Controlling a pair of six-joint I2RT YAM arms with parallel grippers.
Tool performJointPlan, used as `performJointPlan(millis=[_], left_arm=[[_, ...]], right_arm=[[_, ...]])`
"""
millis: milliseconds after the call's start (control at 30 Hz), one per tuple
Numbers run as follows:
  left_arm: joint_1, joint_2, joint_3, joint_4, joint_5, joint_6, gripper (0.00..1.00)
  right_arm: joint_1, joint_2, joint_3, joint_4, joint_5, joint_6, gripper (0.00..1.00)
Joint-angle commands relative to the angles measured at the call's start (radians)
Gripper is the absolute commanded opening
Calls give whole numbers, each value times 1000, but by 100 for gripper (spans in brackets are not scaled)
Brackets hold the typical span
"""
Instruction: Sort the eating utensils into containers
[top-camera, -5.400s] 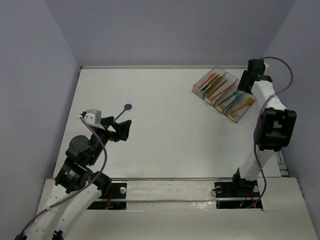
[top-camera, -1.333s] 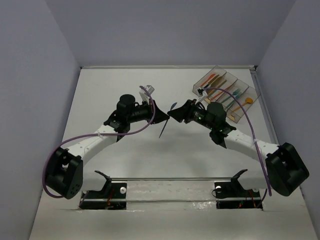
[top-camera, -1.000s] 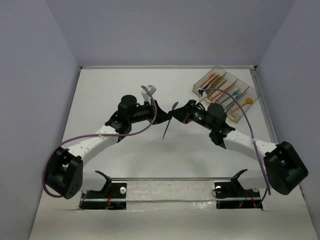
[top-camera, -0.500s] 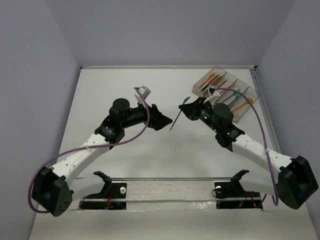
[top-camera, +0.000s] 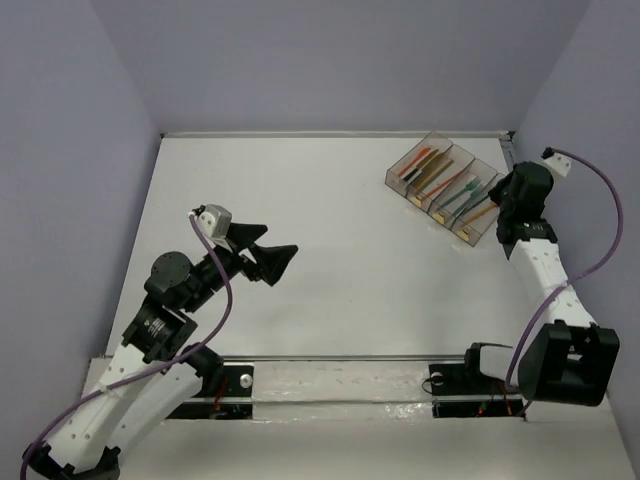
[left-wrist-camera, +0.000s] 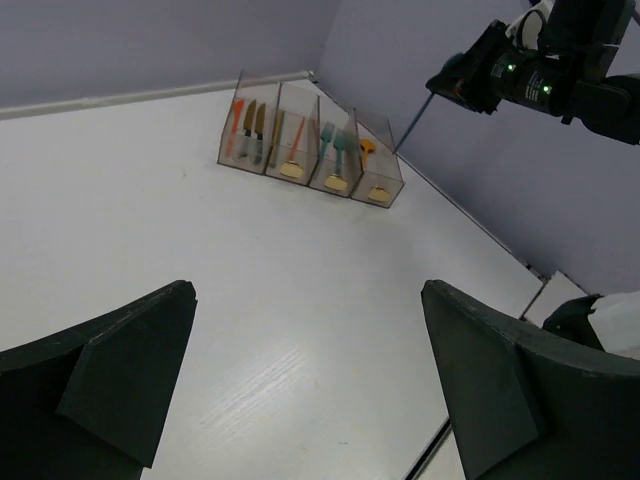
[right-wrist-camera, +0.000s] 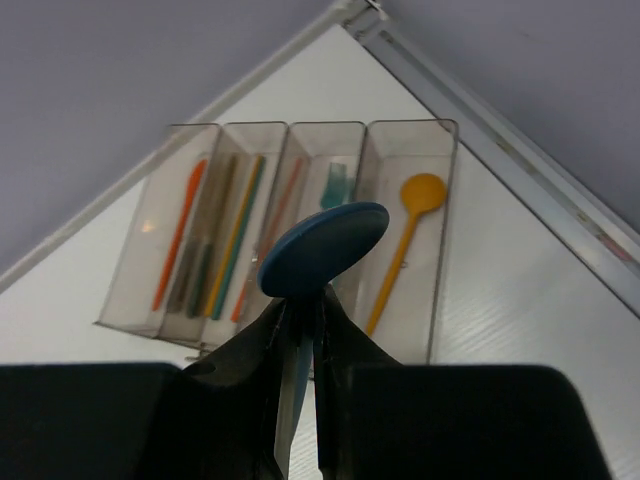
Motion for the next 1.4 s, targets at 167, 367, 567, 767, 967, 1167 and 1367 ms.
performJointPlan(millis=[167, 367, 567, 767, 967, 1167, 1367], left_arm=[[-4, -85, -10, -60, -65, 57, 99], [-4, -122, -6, -72, -62, 61, 99], [-4, -141, -6, -68, -59, 64, 99], [5, -135, -6, -69, -59, 66, 99], [23, -121, -8, -66, -53, 66, 99], [34, -105, -6, -66, -54, 66, 99], [68, -105, -8, -62, -62, 63, 99]], right_arm=[[-148, 236, 185, -75, 168, -62, 0], [-168, 377, 301, -81, 134, -143, 0], [-168, 480, 360, -98, 100, -150, 0], [-168, 544, 414, -145, 47, -110, 3], [-168, 566, 411, -193, -13, -67, 35], [-168, 529, 410, -207, -21, -67, 82], [-136, 362, 384, -191, -88, -55, 93]])
